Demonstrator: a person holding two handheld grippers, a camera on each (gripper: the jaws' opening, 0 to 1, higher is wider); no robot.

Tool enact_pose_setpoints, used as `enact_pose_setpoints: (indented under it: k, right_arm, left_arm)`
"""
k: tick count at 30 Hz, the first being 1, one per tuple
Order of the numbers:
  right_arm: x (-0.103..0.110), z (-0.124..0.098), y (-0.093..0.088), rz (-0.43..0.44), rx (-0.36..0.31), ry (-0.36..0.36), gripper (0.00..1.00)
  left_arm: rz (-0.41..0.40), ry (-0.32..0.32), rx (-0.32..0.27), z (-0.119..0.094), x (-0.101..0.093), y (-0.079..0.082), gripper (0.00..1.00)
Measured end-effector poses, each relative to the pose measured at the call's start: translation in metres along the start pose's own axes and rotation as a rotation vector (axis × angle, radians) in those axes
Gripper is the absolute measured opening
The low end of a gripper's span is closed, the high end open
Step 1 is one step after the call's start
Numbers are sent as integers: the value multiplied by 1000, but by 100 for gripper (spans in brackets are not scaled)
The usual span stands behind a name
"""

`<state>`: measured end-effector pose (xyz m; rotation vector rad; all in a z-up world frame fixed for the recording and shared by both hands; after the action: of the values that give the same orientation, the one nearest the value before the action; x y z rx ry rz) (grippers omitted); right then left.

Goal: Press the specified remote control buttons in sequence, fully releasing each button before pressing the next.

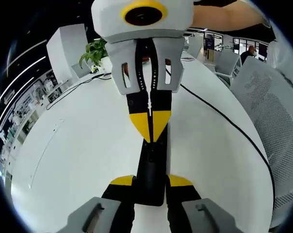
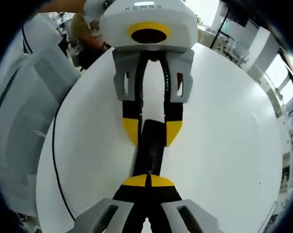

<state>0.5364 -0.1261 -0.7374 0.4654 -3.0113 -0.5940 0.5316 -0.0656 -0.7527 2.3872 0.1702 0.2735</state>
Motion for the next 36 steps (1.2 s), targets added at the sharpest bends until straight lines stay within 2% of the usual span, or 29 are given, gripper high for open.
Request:
enact_pose_setpoints:
  k: [30, 36]
  right_arm:
    - [-3, 6, -1, -13, 29, 2, 0]
    - [-3, 8, 1, -45, 79, 1, 0]
  left_arm:
    - [0, -2, -12, -1, -1, -1, 23]
    - [-1, -3, -14, -1, -1, -1, 23]
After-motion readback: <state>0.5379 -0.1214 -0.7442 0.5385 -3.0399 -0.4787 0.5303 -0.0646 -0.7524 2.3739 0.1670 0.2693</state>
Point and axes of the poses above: the point that each gripper's makers call its tool centre point, and the gripper's own axes: z roughly forward along the fingers, x roughly to its left, y roughly out of its top, the point moved 3 cm from there along -z, roughly backward along the fingers, and after that the axes turned 2 degrees about y, right-handed, at the moved point
